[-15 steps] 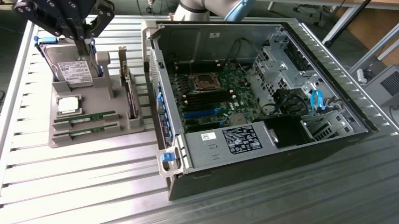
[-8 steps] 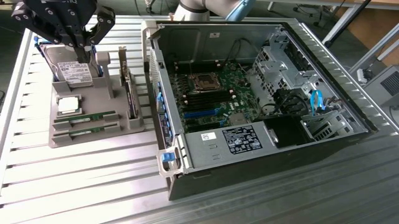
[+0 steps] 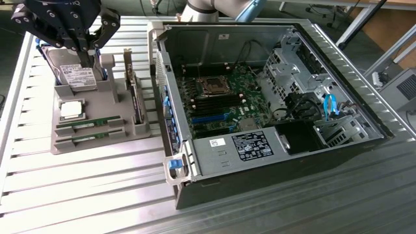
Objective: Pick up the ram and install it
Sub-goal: 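Reach for the ram, then pick up the ram and move it above insertion slot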
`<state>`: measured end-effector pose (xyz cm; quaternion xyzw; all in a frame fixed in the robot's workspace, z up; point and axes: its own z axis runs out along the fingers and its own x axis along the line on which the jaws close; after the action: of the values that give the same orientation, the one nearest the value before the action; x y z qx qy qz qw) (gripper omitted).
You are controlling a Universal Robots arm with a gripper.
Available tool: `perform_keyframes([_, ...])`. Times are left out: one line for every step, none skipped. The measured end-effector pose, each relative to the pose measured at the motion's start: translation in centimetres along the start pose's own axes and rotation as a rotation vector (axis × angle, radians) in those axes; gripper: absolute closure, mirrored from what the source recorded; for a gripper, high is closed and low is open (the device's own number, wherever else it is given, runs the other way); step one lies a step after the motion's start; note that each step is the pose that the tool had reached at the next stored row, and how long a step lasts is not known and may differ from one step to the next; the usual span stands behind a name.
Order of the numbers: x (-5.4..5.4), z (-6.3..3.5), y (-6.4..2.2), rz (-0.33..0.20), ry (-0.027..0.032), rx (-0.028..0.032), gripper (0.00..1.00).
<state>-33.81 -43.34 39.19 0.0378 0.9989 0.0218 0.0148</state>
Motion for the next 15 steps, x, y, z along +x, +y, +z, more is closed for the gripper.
perform_keyframes([0.0, 0.0, 0.0, 0.0, 0.0, 0.0, 0.91])
perform_keyframes([0.0, 0.0, -0.01, 0.0, 0.0, 0.0, 0.91])
perform_keyframes([0.0, -0.01, -0.08, 0.0, 0.0001, 0.0, 0.91])
perform_keyframes([-0.01, -0.01, -0.14, 0.0, 0.0, 0.0, 0.91])
perform_keyframes([-0.01, -0.01, -0.16, 0.0, 0.0, 0.0, 0.91])
perform_keyframes([-0.01, -0.01, -0.17, 0.0, 0.0, 0.0, 0.91])
perform_keyframes([-0.01, -0.01, -0.17, 0.0, 0.0, 0.0, 0.91])
perform_keyframes([-0.01, -0.01, -0.17, 0.0, 0.0, 0.0, 0.91])
perform_keyframes([-0.01, -0.01, -0.17, 0.0, 0.0, 0.0, 0.91])
perform_keyframes([-0.01, -0.01, -0.17, 0.0, 0.0, 0.0, 0.91])
perform_keyframes([-0.01, -0.01, -0.17, 0.0, 0.0, 0.0, 0.91])
perform_keyframes([-0.01, -0.01, -0.17, 0.0, 0.0, 0.0, 0.91])
perform_keyframes([-0.01, -0.01, -0.17, -0.002, 0.0, 0.0, 0.91])
perform_keyframes([-0.01, -0.01, -0.17, -0.005, 0.0002, -0.0001, 0.91])
perform_keyframes([-0.01, -0.01, -0.17, -0.008, 0.0003, -0.0002, 0.91])
